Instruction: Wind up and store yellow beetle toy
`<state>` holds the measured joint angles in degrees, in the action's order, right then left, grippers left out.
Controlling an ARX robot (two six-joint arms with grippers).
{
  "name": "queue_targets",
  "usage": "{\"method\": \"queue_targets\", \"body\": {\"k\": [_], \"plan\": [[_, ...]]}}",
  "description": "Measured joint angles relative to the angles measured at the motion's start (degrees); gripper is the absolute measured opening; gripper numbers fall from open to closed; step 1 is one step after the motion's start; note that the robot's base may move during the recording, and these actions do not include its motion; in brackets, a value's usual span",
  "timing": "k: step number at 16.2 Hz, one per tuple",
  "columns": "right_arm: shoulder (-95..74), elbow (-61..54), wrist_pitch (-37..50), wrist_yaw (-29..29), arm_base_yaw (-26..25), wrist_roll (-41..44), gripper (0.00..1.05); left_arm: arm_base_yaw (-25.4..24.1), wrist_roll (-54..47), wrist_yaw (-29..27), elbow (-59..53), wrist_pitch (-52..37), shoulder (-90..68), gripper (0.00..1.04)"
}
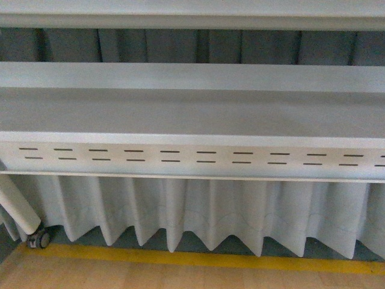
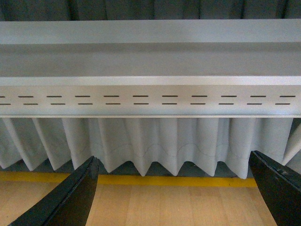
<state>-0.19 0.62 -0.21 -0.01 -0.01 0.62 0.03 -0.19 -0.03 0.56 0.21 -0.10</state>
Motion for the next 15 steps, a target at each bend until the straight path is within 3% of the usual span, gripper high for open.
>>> {"method": "queue_targets", "body": {"k": [15], "plan": [[0.00,0.00,-0.04,0.00,0.00,0.00,0.98,0.00,0.02,-0.07,0.00,-0.04,-0.02,0.98]]}}
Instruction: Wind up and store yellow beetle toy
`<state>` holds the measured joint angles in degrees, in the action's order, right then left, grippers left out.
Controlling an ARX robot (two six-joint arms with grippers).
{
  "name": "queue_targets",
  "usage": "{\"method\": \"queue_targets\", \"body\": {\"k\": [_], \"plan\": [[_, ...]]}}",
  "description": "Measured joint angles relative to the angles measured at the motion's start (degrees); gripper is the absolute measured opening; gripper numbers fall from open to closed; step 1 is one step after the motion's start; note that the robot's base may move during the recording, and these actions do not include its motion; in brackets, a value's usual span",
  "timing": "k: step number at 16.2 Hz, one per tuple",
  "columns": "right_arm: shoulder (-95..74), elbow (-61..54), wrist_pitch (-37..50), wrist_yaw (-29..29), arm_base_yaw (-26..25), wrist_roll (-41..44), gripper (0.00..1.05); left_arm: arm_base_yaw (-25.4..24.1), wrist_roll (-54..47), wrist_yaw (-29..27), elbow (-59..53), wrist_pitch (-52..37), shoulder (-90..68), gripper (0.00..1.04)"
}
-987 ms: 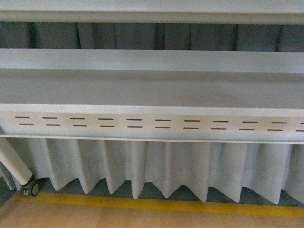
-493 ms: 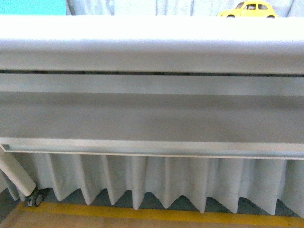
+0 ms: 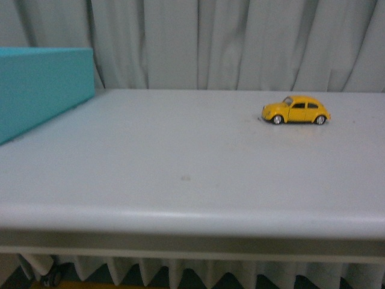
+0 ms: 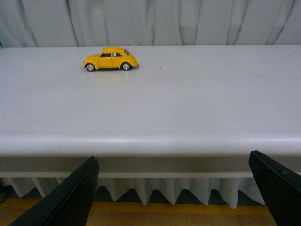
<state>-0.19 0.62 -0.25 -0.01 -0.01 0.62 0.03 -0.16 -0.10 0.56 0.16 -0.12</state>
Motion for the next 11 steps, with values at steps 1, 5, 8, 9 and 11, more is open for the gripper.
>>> {"method": "queue_targets", "body": {"k": [1,5,8,9,11], "plan": [[-0.04,0.00,0.02,0.02,0.00,0.00,0.98,0.00,-0.02,0.09,0.00,0.00,0.00,0.98],[0.00,0.00,0.00,-0.04,0.00,-0.02,0.98,0.00,-0.02,0.15,0.00,0.07,0.00,0.98],[0.00,0.00,-0.02,-0.02,0.00,-0.09,0.98,0.00,-0.02,0.11,0.00,0.04,0.00,0.98],[-0.02,0.00,-0.02,0.02,0.00,-0.02,0.98,0.00,0.00,0.04,0.00,0.00,0.00,0.98],[-0.02,0.00,0.26,0.04,0.00,-0.20,0.98,0.00,0.00,0.09,0.00,-0.20,0.00,0.98]]}}
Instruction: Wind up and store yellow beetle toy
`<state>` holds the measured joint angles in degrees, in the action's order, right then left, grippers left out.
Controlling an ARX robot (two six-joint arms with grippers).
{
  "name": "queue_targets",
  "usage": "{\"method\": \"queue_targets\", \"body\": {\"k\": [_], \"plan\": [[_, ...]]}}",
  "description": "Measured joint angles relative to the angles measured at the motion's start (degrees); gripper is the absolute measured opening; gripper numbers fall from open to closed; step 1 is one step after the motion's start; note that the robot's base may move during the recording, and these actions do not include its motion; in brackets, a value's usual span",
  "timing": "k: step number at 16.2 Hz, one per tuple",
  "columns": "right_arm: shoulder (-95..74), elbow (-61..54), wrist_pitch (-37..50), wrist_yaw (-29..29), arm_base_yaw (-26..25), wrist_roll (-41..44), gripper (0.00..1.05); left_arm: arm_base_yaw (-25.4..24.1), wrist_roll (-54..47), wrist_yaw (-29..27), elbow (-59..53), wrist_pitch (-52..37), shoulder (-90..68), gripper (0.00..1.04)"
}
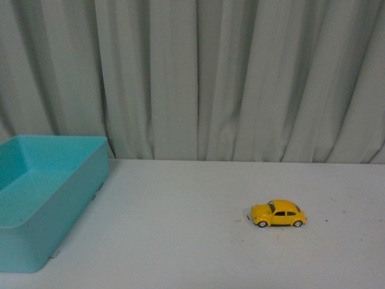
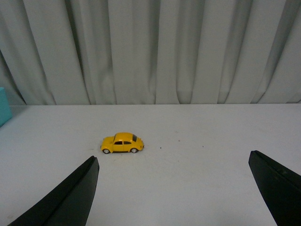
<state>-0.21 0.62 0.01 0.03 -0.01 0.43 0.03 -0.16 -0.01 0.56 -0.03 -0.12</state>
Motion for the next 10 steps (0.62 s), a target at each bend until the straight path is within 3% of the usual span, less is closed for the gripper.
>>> {"method": "queue_targets", "body": {"k": [10], "plan": [[0.00,0.00,-0.17,-0.07,0.00,0.02,0.98,0.00,0.00,-0.02,0.00,0.17,0.00,0.98]]}}
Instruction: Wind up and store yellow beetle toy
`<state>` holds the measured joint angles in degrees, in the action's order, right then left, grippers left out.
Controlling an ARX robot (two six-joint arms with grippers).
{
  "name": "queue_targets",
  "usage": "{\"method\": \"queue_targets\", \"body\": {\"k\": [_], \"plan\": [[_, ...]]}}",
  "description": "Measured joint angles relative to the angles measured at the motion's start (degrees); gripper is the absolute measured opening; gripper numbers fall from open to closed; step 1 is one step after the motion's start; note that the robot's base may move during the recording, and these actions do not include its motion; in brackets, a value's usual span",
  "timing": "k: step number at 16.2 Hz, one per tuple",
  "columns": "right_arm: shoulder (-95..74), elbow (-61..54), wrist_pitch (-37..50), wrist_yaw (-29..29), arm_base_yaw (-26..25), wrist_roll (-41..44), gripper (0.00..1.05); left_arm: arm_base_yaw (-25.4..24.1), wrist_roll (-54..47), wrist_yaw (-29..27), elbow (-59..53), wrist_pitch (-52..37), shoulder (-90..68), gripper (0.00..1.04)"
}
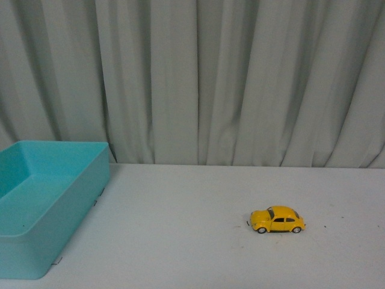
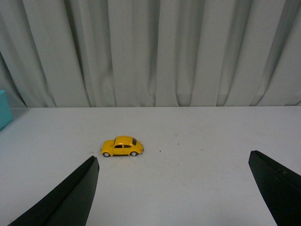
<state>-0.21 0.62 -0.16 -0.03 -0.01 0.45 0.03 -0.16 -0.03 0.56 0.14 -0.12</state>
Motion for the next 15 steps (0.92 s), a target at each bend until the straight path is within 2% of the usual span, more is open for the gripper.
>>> {"method": "queue_targets", "body": {"k": [15], "plan": [[0.00,0.00,-0.02,0.02,0.00,0.00,0.98,0.00,0.00,0.00,0.00,0.00,0.00,0.98]]}}
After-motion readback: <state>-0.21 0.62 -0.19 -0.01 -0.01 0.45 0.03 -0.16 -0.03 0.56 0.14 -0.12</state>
